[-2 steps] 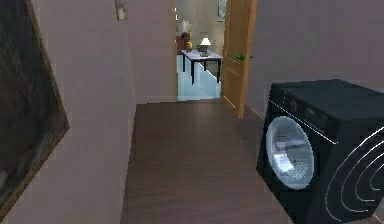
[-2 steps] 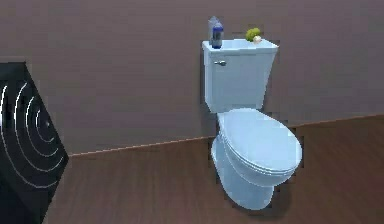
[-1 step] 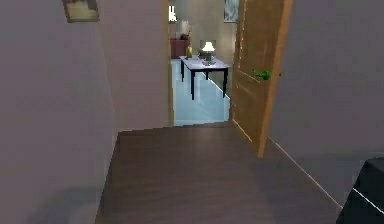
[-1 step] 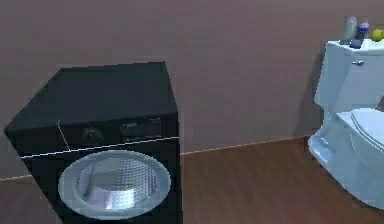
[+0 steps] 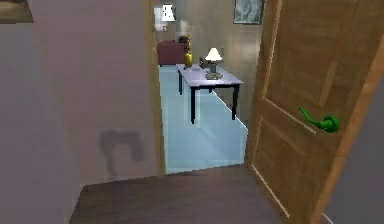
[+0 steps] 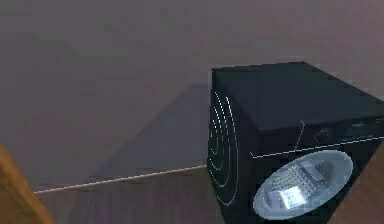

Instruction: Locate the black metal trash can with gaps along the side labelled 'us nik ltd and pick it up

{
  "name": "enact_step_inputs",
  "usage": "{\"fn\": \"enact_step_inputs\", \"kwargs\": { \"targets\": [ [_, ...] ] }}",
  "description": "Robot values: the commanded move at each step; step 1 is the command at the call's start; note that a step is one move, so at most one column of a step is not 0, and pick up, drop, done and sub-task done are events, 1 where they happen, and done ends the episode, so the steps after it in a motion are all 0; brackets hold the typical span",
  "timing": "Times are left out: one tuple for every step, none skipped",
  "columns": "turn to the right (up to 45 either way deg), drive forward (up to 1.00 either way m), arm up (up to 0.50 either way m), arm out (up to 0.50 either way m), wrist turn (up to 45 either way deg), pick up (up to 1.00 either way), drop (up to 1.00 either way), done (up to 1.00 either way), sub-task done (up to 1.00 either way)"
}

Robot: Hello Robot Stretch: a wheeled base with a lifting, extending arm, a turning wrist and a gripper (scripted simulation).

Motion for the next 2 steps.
{"fn": "enact_step_inputs", "kwargs": {
  "targets": [
    [0.0, 1.0, 0.0, 0.0, 0.0, 0.0, 0.0, 0.0, 0.0],
    [0.0, 0.85, 0.0, 0.0, 0.0, 0.0, 0.0, 0.0, 0.0]
  ]
}}
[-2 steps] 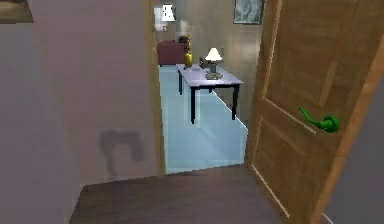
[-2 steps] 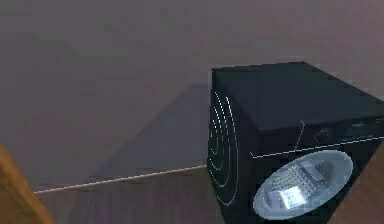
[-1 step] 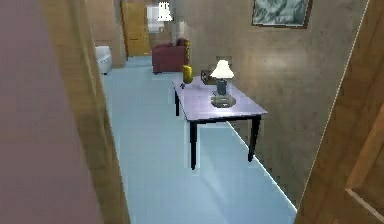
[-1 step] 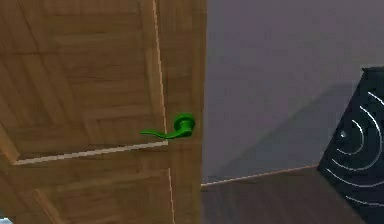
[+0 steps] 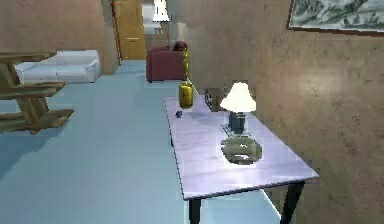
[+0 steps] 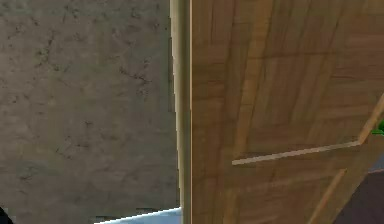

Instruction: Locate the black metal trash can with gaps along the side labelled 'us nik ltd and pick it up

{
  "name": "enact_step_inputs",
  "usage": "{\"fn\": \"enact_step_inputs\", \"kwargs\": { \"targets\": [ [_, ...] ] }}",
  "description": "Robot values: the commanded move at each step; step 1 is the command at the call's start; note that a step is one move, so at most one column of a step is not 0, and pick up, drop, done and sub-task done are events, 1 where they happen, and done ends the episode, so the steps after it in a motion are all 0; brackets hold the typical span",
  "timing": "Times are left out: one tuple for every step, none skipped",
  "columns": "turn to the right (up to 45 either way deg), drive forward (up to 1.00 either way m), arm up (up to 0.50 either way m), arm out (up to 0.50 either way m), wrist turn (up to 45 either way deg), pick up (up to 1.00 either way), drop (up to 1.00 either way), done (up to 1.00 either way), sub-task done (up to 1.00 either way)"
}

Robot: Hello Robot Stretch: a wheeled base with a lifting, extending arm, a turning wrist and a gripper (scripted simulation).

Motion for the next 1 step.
{"fn": "enact_step_inputs", "kwargs": {
  "targets": [
    [-33.0, 0.0, 0.0, 0.0, 0.0, 0.0, 0.0, 0.0, 0.0]
  ]
}}
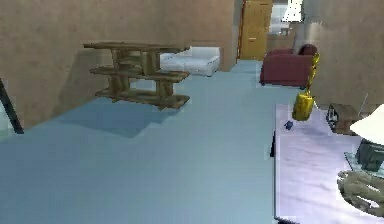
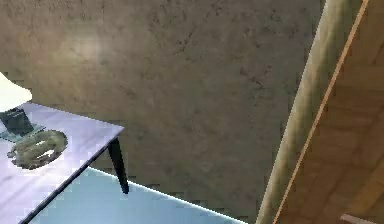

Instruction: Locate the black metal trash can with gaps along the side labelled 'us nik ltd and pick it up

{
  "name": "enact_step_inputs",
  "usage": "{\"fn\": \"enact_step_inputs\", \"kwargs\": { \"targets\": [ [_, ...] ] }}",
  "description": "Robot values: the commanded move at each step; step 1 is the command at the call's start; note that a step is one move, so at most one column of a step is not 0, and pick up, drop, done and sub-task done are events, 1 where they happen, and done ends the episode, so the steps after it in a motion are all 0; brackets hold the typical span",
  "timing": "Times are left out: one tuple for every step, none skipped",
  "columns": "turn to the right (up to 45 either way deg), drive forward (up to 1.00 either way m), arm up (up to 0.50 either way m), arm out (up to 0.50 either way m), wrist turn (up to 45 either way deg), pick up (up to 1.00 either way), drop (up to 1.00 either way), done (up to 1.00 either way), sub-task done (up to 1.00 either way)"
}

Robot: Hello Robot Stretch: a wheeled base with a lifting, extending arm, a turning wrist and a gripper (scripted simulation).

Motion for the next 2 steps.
{"fn": "enact_step_inputs", "kwargs": {
  "targets": [
    [0.0, 0.75, 0.0, 0.0, 0.0, 0.0, 0.0, 0.0, 0.0],
    [18.0, 0.0, 0.0, 0.0, 0.0, 0.0, 0.0, 0.0, 0.0]
  ]
}}
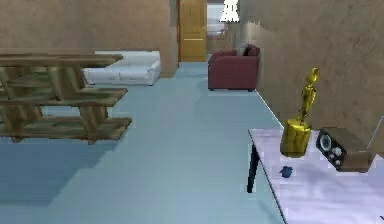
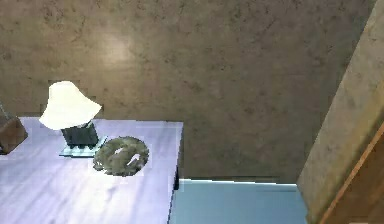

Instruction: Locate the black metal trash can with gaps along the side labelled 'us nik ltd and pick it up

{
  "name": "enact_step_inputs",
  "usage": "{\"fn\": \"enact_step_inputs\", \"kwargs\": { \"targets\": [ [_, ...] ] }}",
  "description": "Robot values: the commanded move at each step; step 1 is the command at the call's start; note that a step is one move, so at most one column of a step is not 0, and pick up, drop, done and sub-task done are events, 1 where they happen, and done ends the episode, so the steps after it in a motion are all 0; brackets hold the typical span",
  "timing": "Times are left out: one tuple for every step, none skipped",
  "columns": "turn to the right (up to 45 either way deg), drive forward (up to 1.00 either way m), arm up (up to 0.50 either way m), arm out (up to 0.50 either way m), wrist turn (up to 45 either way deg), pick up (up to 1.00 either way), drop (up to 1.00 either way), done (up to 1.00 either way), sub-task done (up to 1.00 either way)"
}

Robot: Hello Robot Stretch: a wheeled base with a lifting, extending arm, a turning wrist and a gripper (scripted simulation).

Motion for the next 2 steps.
{"fn": "enact_step_inputs", "kwargs": {
  "targets": [
    [0.0, 1.0, 0.0, 0.0, 0.0, 0.0, 0.0, 0.0, 0.0],
    [0.0, 1.0, 0.0, 0.0, 0.0, 0.0, 0.0, 0.0, 0.0]
  ]
}}
